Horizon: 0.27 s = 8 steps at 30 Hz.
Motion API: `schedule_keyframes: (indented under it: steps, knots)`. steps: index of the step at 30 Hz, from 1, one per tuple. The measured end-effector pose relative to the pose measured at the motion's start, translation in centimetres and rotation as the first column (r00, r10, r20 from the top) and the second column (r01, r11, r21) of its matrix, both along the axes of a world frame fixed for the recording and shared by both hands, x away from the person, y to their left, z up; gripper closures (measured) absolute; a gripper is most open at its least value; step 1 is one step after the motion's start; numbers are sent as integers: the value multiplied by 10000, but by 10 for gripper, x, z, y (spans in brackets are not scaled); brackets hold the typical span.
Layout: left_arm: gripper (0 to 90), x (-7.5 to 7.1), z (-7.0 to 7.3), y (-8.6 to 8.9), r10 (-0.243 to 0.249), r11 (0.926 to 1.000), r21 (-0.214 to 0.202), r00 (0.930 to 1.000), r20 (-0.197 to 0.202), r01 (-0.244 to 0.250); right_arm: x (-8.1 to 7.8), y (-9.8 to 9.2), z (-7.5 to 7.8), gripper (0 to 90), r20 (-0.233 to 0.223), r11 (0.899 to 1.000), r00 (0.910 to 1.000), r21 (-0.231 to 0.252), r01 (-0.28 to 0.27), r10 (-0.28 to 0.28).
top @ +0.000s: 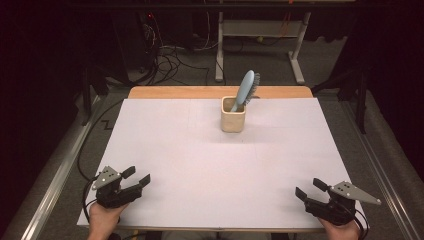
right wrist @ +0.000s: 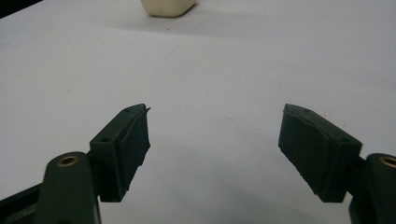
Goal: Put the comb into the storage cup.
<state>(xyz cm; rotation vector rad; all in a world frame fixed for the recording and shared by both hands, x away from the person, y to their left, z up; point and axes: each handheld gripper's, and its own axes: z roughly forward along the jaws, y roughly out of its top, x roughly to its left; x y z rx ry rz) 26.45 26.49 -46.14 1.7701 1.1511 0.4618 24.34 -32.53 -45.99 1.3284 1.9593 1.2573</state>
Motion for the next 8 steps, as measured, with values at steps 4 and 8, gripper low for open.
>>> schedule_keyframes:
  steps: [4, 8]
  knots:
    - [329, 1, 0, 0, -20, 10000, 1, 10000, -15, 20, 1, 0, -1, 254, -26, 10000, 10000, -24, -15, 15]
    - [329, 2, 0, -1, -46, 10000, 46, 10000, -22, 46, 0, -1, -1, 253, -25, 10000, 10000, -4, 1, -1]
